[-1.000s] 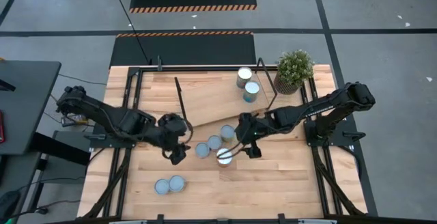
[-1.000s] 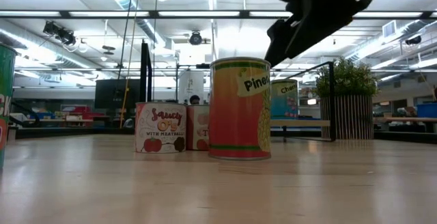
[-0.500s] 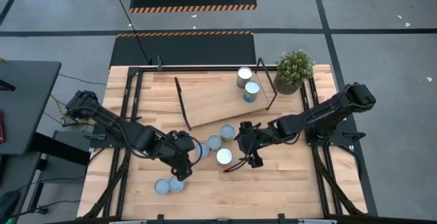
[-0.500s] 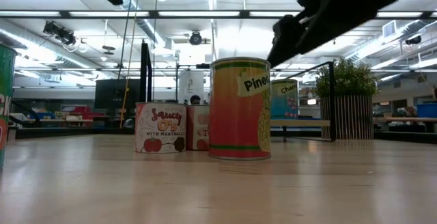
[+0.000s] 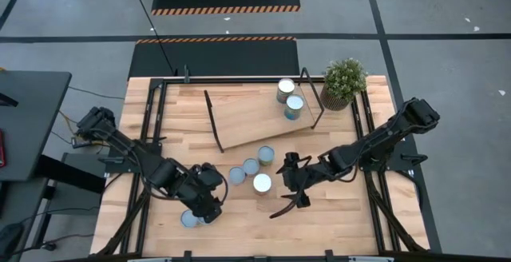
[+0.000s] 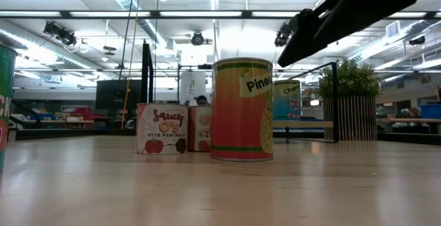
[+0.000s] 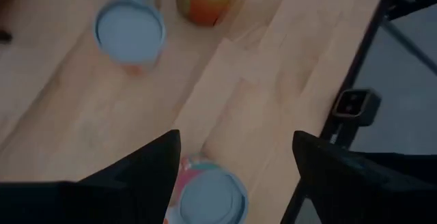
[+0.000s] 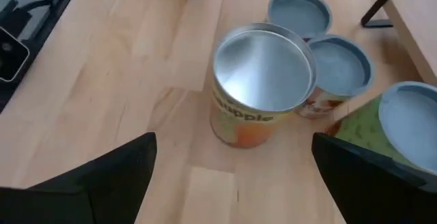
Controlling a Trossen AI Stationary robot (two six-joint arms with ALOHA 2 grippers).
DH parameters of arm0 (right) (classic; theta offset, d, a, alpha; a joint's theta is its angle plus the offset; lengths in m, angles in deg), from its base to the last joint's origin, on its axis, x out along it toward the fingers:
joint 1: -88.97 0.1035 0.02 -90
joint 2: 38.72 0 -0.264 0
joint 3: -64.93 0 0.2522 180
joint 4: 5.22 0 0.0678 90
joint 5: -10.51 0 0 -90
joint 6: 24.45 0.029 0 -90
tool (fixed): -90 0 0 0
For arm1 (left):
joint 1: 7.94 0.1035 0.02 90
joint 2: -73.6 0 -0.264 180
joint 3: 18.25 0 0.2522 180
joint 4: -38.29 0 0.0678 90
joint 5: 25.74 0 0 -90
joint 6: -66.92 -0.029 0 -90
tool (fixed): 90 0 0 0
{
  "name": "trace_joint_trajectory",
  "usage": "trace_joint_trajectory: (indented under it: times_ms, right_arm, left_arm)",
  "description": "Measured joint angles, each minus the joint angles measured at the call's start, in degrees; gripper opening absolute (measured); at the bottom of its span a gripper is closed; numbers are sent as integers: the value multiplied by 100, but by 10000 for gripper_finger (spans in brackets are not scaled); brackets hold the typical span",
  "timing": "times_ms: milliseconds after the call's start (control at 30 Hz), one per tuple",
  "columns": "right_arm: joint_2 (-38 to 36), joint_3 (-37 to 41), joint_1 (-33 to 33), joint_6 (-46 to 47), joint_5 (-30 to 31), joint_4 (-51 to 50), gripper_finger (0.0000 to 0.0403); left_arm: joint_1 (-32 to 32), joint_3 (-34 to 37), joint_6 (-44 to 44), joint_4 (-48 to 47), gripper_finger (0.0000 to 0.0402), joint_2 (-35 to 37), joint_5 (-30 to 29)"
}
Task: Pick and place cans onto a shelf
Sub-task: Put the white can on the shelf
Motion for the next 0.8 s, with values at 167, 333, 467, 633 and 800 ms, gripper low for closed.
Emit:
trace_joint_trajectory:
  times_ms: [167,333,467,633,800]
  right_arm:
    - [217,-31,192,281,201,349,399]
    - [342,-320,391,369,680,343,399]
    - [351,-568,479,336,873,136,399]
    - [351,-849,512,326,1015,-309,399]
    - [351,-892,512,327,1035,-414,396]
  left_arm:
    - [-166,4,178,-333,290,-234,565]
    - [-306,4,331,-616,290,-362,857]
    - [-415,4,59,-762,290,-358,1397]
    - [-689,4,74,-946,290,-378,1581]
    - [-978,4,180,-976,290,-652,1570]
